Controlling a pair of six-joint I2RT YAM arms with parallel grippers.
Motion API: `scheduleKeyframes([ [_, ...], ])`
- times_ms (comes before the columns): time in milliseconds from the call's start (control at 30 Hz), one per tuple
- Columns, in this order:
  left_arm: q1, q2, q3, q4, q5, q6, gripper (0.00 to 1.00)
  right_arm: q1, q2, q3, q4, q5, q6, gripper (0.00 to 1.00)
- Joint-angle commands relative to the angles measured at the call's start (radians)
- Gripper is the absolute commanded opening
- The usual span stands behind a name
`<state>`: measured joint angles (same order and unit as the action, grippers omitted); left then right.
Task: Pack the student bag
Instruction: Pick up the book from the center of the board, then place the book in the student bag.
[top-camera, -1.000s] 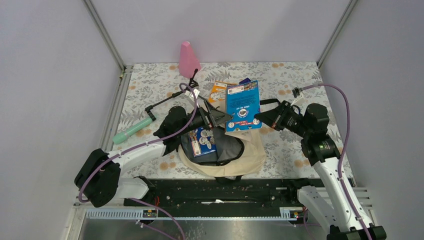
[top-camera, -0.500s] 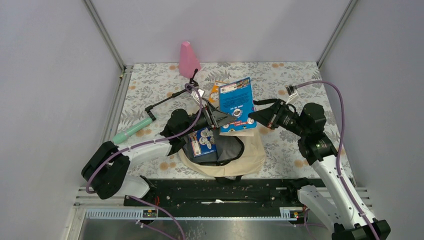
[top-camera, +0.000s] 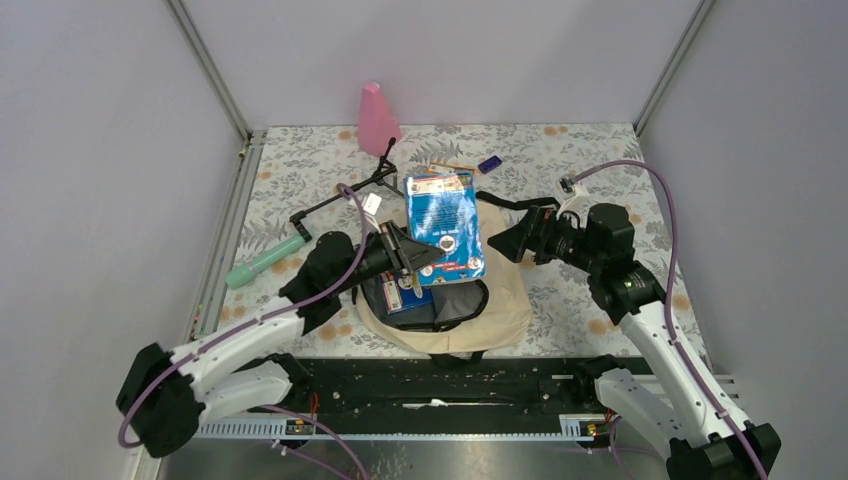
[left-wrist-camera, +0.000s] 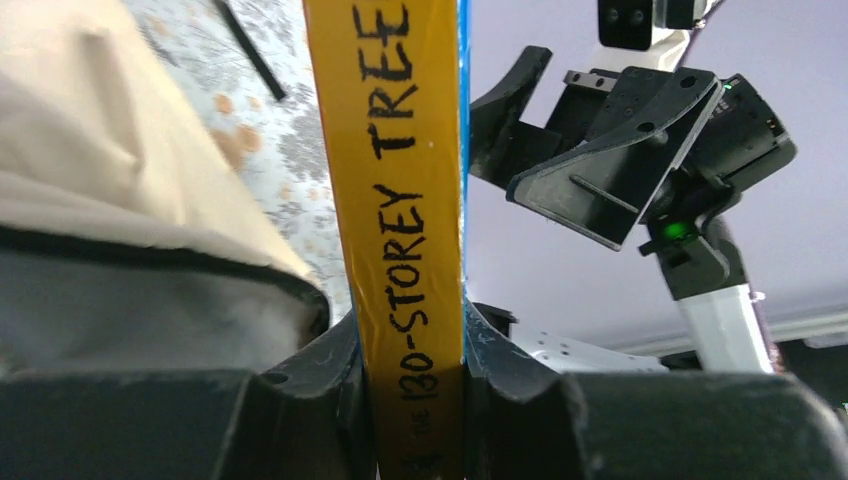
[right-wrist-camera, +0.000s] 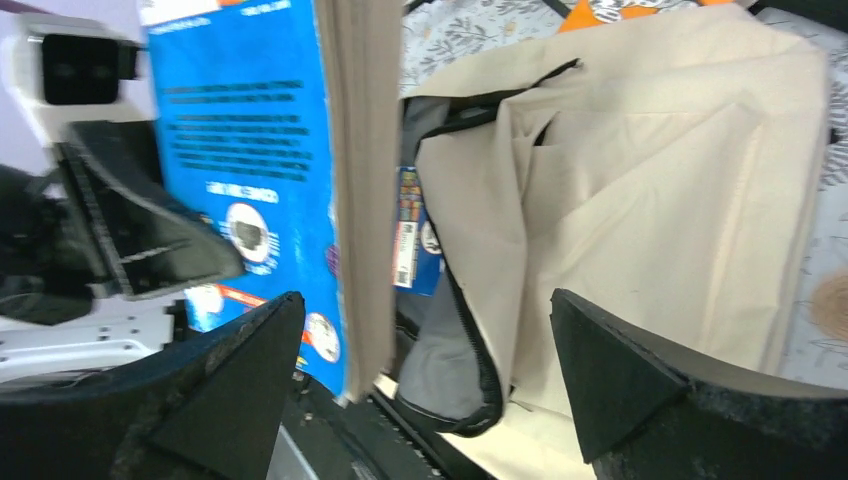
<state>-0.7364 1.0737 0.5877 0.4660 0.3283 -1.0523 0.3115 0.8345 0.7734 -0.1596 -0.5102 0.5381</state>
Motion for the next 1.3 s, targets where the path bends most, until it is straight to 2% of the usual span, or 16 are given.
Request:
scheduleKeyframes([
  [0, 0.004, -0.196, 0.000, -0.271, -0.174, 0.183, 0.00, 0.011, -0.002, -0.012, -0.023, 0.049, -0.154, 1.00],
  [100, 0.022, -0.298, -0.024, -0.370, -0.194, 0.202, 0.00, 0.054, 0.016, -0.049, -0.025, 0.079, -0.189, 1.00],
  [267, 0.073, -0.401, -0.062, -0.515, -0.162, 0.204, 0.00, 0.191, 0.093, -0.089, 0.025, 0.157, -0.201, 0.98],
  [433, 0.095, -0.519, -0.105, -0.619, -0.173, 0.191, 0.00, 0.346, 0.207, -0.078, 0.058, 0.357, -0.302, 0.95],
  [567, 0.114, -0.588, -0.129, -0.682, -0.177, 0.182, 0.00, 0.388, 0.301, -0.023, 0.046, 0.454, -0.369, 0.92],
  [633, 0.117, -0.597, -0.133, -0.692, -0.168, 0.183, 0.00, 0.398, 0.343, 0.000, 0.053, 0.472, -0.373, 0.85],
  [700, 0.118, -0.592, -0.138, -0.692, -0.160, 0.175, 0.00, 0.404, 0.380, 0.025, 0.056, 0.487, -0.366, 0.73],
  [833, 0.122, -0.577, -0.144, -0.689, -0.159, 0.160, 0.00, 0.408, 0.385, 0.069, 0.033, 0.502, -0.329, 0.31],
  [900, 0.130, -0.573, -0.151, -0.690, -0.160, 0.155, 0.00, 0.407, 0.355, 0.090, 0.017, 0.505, -0.303, 0.16],
  [967, 0.140, -0.564, -0.158, -0.691, -0.163, 0.149, 0.00, 0.408, 0.327, 0.128, -0.022, 0.505, -0.280, 0.06],
  [1000, 0.144, -0.556, -0.164, -0.685, -0.160, 0.148, 0.00, 0.407, 0.318, 0.145, -0.042, 0.506, -0.272, 0.02],
  [1067, 0.154, -0.536, -0.188, -0.645, -0.143, 0.151, 0.00, 0.407, 0.304, 0.178, -0.073, 0.505, -0.265, 0.00],
  [1200, 0.178, -0.468, -0.275, -0.360, -0.003, 0.140, 0.00, 0.407, 0.293, 0.207, -0.097, 0.473, -0.249, 0.00],
  [1267, 0.178, -0.444, -0.278, -0.274, 0.029, 0.134, 0.00, 0.408, 0.289, 0.207, -0.098, 0.463, -0.241, 0.00],
])
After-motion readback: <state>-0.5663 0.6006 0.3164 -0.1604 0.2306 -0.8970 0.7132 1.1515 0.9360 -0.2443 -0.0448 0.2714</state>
